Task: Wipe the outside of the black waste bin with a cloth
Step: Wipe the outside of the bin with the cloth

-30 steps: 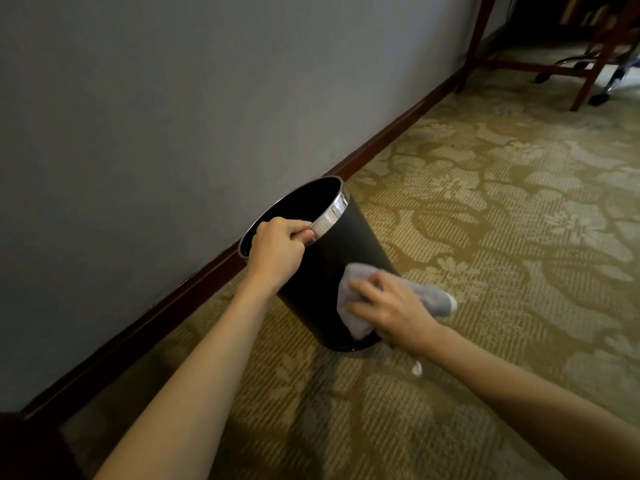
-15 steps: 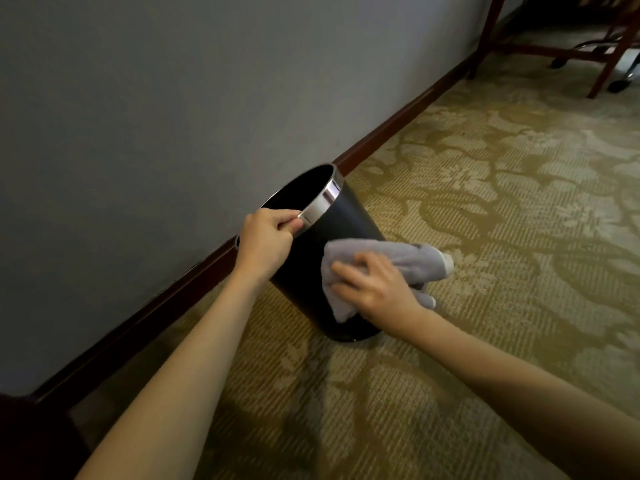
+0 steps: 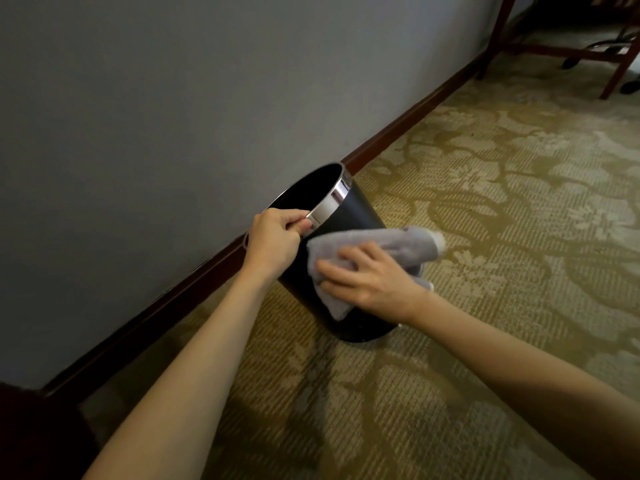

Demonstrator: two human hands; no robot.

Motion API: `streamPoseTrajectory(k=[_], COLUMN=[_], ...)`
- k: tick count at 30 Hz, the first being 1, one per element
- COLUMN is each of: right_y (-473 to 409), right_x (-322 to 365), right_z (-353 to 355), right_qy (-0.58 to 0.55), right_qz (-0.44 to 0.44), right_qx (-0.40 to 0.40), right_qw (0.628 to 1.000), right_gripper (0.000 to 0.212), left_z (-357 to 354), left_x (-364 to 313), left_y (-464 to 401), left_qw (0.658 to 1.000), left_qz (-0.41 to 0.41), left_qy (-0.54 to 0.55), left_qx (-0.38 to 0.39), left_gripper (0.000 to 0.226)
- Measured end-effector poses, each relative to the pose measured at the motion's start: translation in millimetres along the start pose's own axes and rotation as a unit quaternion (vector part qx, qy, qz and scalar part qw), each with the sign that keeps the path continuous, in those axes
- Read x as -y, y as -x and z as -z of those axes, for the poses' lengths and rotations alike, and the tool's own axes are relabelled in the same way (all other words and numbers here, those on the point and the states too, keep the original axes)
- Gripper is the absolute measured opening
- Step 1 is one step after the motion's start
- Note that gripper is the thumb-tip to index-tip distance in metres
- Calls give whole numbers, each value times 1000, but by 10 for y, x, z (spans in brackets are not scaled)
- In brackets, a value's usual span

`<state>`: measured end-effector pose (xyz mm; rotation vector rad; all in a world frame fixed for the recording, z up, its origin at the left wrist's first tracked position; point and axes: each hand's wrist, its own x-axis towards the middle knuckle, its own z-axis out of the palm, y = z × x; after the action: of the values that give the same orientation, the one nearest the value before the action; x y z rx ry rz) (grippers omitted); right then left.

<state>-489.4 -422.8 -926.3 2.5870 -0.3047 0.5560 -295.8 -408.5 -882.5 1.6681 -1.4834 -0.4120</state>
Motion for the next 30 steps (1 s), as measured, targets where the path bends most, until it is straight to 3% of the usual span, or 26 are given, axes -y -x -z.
streamPoseTrajectory(k=[6,8,11,13,15,17,19,21,24,26,28,30], right_y=[-100,-105,-8,103,210,284,290,252,214,212,253,336], right_x=[-152,13,231,345,467,521,452,280,-32,-181,-312,-321], right_z=[75,4,-112,-199,-296,-353,-323,-243,-110,-51,-74,-138], right_qy=[-61,-45,6,24,37,35,9,-18,-78,-147,-210,-231], right_qz=[-242,-195,-24,58,130,165,155,91,-86,-241,-390,-467], right_qx=[-118,-111,-31,37,123,153,123,70,-2,-16,-4,4], right_qw=[961,973,999,997,983,974,980,993,993,959,897,854], right_gripper=[34,25,27,32,22,14,15,22,27,33,38,40], left_z=[18,37,85,117,152,187,210,226,251,280,296,286], left_x=[-3,20,85,138,184,216,239,251,291,313,329,317], left_y=[2,-3,-15,-15,-6,1,4,4,-3,5,23,44], left_qw=[1000,1000,999,999,999,998,998,998,998,997,996,996], left_qz=[8,12,26,40,44,54,57,54,57,67,71,68], left_qy=[17,14,19,27,24,30,33,29,31,38,51,62], left_qx=[16,16,16,15,11,15,13,12,11,9,15,22], left_gripper=[23,21,18,19,19,20,21,21,22,22,21,21])
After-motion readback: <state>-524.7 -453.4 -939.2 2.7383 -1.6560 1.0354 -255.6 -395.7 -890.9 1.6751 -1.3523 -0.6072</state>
